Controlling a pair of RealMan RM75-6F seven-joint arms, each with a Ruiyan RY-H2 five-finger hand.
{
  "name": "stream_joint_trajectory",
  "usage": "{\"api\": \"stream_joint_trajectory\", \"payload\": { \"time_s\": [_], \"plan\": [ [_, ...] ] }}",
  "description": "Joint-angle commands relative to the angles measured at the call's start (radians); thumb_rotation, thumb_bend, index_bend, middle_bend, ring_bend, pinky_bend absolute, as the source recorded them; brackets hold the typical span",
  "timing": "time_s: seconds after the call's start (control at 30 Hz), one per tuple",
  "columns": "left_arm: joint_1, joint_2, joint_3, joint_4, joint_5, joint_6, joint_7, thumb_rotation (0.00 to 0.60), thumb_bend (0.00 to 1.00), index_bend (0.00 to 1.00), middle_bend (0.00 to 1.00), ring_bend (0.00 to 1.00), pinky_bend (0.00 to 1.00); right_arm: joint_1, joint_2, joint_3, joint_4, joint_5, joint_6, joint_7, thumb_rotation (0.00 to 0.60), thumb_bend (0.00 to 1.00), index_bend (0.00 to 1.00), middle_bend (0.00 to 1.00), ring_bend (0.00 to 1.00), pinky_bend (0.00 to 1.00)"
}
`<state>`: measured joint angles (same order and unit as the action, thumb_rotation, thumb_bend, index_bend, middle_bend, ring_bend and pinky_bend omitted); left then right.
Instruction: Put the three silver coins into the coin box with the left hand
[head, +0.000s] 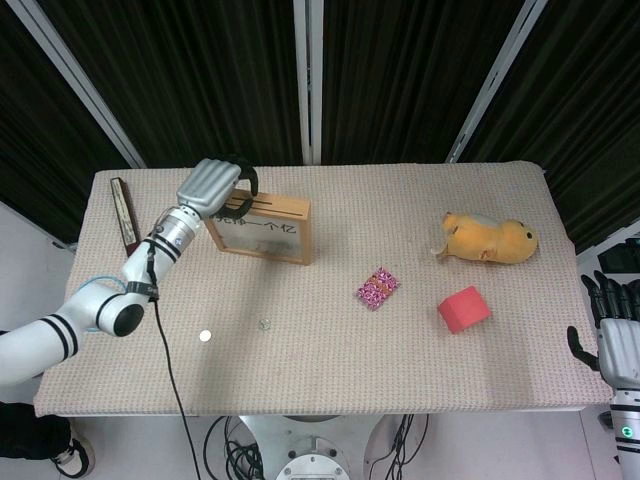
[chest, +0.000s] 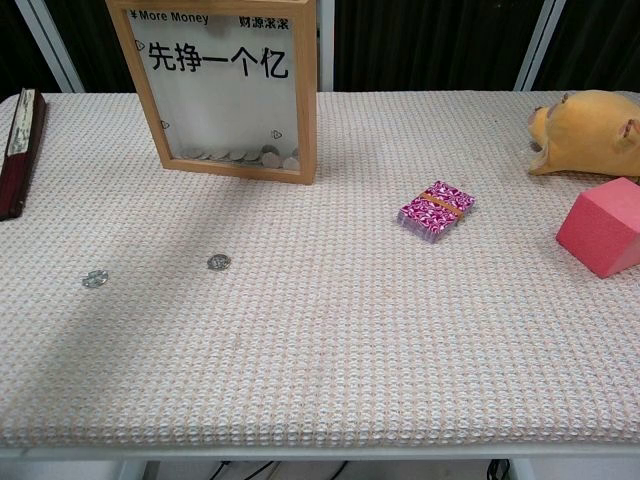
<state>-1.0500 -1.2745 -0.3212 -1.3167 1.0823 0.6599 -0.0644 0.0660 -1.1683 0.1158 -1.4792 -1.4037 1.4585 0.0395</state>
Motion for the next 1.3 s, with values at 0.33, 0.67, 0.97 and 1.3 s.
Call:
{"api": "stream_joint_trajectory", "payload": {
  "time_s": [0.33,0.67,0.97,1.3],
  "plan": [
    [0.040,0.036,-0.003,-0.086,0.055,0.118,0.010,0.600,0.42,0.41,0.33,0.17,0.24,0.000,-0.001,0.002,0.005,-0.006,0.009,0.006,0.600,0.39,0.00,0.00,0.00,0.00],
    [0.272,0.118,0.063,-0.355,0.245,0.559,0.115,0.600,0.37,0.43,0.34,0.17,0.25,-0.002,-0.003,0.004,0.007,-0.003,0.015,0.002,0.600,0.39,0.00,0.00,0.00,0.00],
    [0.475,0.102,0.272,-0.426,0.426,0.705,0.161,0.600,0.32,0.44,0.36,0.20,0.27,0.007,-0.007,0.006,-0.002,-0.016,0.017,-0.011,0.600,0.39,0.00,0.00,0.00,0.00],
    [0.634,-0.168,0.399,-0.113,0.480,0.756,0.074,0.600,0.30,0.45,0.36,0.20,0.27,0.003,-0.011,0.004,0.002,-0.019,0.025,-0.003,0.600,0.39,0.00,0.00,0.00,0.00]
  ]
}}
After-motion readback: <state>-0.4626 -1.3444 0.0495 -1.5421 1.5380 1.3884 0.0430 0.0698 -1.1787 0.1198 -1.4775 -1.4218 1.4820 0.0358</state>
